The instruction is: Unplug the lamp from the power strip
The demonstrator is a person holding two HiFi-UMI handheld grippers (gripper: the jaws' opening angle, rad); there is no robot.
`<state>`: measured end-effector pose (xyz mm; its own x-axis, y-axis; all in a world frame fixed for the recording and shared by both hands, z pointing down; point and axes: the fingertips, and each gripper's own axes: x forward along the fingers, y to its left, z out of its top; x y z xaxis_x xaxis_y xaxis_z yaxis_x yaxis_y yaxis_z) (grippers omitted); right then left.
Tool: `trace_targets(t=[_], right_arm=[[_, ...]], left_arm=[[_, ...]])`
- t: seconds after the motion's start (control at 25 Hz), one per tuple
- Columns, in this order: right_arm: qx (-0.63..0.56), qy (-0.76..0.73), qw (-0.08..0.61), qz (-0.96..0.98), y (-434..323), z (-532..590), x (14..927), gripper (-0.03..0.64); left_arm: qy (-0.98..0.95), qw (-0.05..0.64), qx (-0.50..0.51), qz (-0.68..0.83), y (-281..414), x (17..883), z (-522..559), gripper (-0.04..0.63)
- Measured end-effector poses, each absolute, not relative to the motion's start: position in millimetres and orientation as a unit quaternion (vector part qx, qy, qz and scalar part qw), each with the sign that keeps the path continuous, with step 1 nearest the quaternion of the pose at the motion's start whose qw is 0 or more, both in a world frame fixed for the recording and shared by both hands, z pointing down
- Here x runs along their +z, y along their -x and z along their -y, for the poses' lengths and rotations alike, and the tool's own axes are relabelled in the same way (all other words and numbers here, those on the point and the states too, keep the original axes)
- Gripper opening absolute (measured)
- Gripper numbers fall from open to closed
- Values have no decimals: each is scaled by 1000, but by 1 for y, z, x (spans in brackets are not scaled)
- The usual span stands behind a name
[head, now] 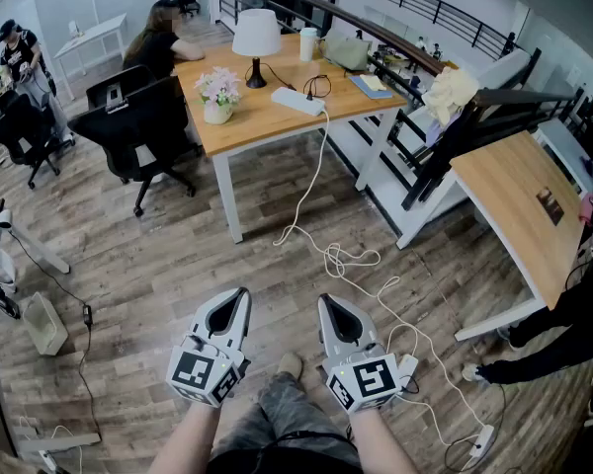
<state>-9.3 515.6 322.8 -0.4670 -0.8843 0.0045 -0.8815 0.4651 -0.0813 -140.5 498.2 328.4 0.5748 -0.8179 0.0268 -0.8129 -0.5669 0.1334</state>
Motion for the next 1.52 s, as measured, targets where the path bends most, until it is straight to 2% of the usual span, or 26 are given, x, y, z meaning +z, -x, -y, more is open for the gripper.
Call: trace_targets(t=[1.0, 1.52], right_arm=[[-35, 499, -10, -866, -13, -362, 331, 8], [-34, 483, 8, -875, -21, -332, 324, 8]], left_arm=[[-881, 56, -22, 470, 102, 322, -342, -3], [-875, 43, -24, 482, 95, 311, -312, -3]])
